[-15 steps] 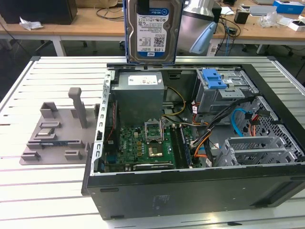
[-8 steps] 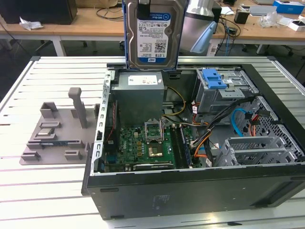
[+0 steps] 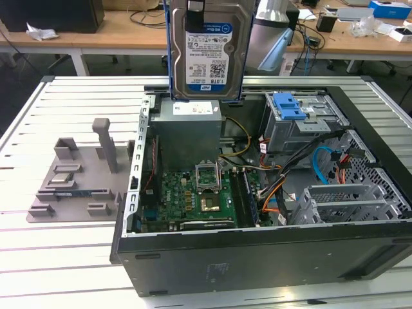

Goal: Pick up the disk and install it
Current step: 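Pick up the disk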

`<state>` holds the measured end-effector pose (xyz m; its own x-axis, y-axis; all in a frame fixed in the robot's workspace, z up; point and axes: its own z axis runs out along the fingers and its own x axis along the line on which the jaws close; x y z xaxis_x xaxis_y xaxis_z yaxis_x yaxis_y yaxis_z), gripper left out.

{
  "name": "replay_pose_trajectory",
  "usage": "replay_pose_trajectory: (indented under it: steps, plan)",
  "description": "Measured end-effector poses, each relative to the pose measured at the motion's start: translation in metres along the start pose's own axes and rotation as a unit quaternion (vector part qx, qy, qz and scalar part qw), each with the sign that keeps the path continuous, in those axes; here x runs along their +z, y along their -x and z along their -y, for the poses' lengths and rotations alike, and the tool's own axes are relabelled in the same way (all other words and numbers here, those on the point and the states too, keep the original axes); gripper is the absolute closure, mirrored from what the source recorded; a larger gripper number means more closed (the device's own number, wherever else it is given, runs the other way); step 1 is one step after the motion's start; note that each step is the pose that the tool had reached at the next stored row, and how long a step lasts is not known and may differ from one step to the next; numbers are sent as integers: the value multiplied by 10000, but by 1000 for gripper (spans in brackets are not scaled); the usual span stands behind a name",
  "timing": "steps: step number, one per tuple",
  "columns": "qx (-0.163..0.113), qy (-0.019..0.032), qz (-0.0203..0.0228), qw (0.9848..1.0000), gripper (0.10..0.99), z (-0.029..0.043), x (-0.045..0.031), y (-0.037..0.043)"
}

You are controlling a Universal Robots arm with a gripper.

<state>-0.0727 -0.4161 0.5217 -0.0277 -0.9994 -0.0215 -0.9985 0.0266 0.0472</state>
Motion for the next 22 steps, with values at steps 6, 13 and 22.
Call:
replay_pose_trajectory:
  steps: [6, 13, 22]
  plan:
    - [0, 0, 0, 10000, 718, 3, 12, -64]
    - [0, 0, -1, 10000, 718, 9, 26, -231]
    - [0, 0, 0, 10000, 718, 14, 35, -396]
